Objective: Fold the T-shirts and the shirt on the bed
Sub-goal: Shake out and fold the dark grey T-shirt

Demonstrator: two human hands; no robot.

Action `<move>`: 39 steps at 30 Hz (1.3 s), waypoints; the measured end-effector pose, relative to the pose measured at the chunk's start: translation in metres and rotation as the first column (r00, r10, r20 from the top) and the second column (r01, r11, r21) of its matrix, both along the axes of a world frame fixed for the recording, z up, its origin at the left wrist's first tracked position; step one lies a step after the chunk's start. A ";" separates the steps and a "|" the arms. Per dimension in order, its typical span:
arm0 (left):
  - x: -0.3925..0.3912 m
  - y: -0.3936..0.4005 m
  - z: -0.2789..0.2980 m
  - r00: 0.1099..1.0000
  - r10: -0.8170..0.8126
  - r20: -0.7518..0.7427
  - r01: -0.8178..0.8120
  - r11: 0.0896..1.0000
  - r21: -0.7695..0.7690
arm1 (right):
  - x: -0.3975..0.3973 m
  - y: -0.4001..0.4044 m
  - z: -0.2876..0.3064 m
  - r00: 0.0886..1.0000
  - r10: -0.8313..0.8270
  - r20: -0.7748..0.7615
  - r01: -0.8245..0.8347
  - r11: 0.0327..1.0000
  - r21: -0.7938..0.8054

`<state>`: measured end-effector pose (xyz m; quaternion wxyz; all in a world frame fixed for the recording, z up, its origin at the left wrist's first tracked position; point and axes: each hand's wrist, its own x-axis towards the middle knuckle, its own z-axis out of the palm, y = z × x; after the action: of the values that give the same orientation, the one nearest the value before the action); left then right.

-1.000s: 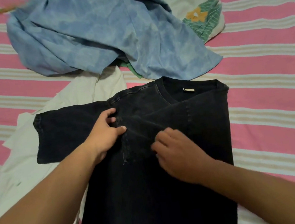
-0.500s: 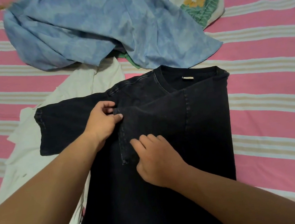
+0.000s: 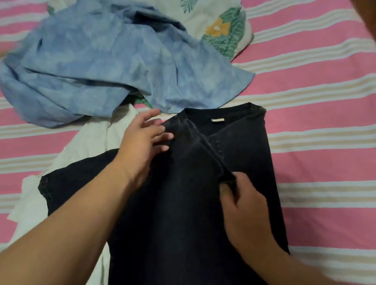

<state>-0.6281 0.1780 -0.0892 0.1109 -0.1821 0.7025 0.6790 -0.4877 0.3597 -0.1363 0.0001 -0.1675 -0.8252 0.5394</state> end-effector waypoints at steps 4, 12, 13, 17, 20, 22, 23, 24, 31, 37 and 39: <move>-0.012 0.023 -0.024 0.830 -0.547 0.105 0.445 0.537 -0.717 | 0.000 0.054 -0.020 0.845 -0.157 0.512 0.378 0.852 -0.362; -0.015 0.116 -0.045 0.659 -0.737 0.150 0.380 0.155 -0.912 | -0.024 0.096 -0.025 0.746 -0.088 0.660 0.479 0.759 -0.440; -0.022 0.128 -0.048 0.642 -0.746 0.178 0.389 0.116 -0.914 | -0.023 0.097 -0.027 0.753 -0.092 0.651 0.476 0.760 -0.443; -0.037 0.165 -0.057 0.598 -0.688 0.410 0.484 -0.097 -0.869 | -0.012 0.100 -0.034 0.811 -0.102 0.575 0.437 0.760 -0.482; -0.042 0.172 -0.060 0.686 -0.664 0.297 0.458 0.077 -0.886 | -0.004 0.097 -0.035 0.854 -0.154 0.498 0.385 0.831 -0.403; -0.041 0.171 -0.061 0.727 -0.667 0.164 0.402 0.220 -0.889 | -0.001 0.096 -0.037 0.871 -0.195 0.451 0.360 0.879 -0.314; -0.038 0.171 -0.061 0.721 -0.679 0.139 0.384 0.225 -0.895 | -0.001 0.097 -0.037 0.874 -0.212 0.437 0.353 0.895 -0.273; -0.033 0.170 -0.063 0.708 -0.689 0.153 0.371 0.179 -0.911 | -0.001 0.098 -0.037 0.877 -0.213 0.432 0.333 0.916 -0.225; -0.013 0.134 -0.069 0.908 -0.404 0.109 0.204 0.201 -0.958 | -0.060 0.127 -0.008 0.976 -0.027 0.218 -0.020 0.977 0.213; 0.003 0.094 -0.069 0.953 -0.164 0.253 0.299 0.634 -0.714 | -0.195 0.165 -0.032 0.938 0.279 0.208 -0.343 0.840 0.421; 0.004 0.088 -0.077 0.961 -0.070 0.267 0.214 0.800 -0.561 | -0.213 0.172 -0.044 0.919 0.333 0.213 -0.395 0.771 0.499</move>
<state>-0.6238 0.2662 -0.1663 0.1821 -0.2323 0.8707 0.3934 -0.7005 0.5314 -0.1800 -0.1044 -0.0279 -0.9572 0.2685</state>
